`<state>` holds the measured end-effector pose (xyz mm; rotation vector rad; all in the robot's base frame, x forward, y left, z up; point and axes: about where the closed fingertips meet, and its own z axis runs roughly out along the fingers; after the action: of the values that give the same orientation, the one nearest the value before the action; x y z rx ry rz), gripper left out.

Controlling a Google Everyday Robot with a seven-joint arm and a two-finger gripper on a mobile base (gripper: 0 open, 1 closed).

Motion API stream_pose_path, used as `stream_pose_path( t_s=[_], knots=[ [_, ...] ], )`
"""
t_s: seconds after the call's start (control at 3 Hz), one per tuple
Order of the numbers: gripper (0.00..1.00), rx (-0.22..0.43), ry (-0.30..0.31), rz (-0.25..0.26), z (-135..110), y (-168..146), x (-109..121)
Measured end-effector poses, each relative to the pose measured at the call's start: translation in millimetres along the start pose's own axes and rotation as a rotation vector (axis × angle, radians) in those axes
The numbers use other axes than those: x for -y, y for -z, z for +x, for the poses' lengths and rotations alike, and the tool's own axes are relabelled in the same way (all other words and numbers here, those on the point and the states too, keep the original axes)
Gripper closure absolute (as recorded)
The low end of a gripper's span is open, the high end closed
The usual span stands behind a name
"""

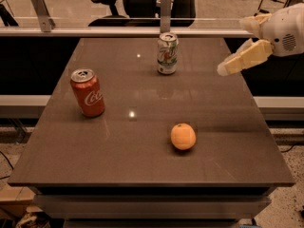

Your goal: Knock 7up can over

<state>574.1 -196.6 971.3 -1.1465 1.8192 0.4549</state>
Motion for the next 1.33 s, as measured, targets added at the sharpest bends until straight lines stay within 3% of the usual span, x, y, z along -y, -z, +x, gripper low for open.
stream_pose_path(
  t_s=[0.67, 1.0, 1.33],
  knots=[
    [0.0, 0.025, -0.05, 0.113, 4, -29, 19],
    [0.0, 0.001, -0.076, 0.143, 10, -51, 25],
    [0.0, 0.001, -0.077, 0.143, 10, -51, 25]
  ],
)
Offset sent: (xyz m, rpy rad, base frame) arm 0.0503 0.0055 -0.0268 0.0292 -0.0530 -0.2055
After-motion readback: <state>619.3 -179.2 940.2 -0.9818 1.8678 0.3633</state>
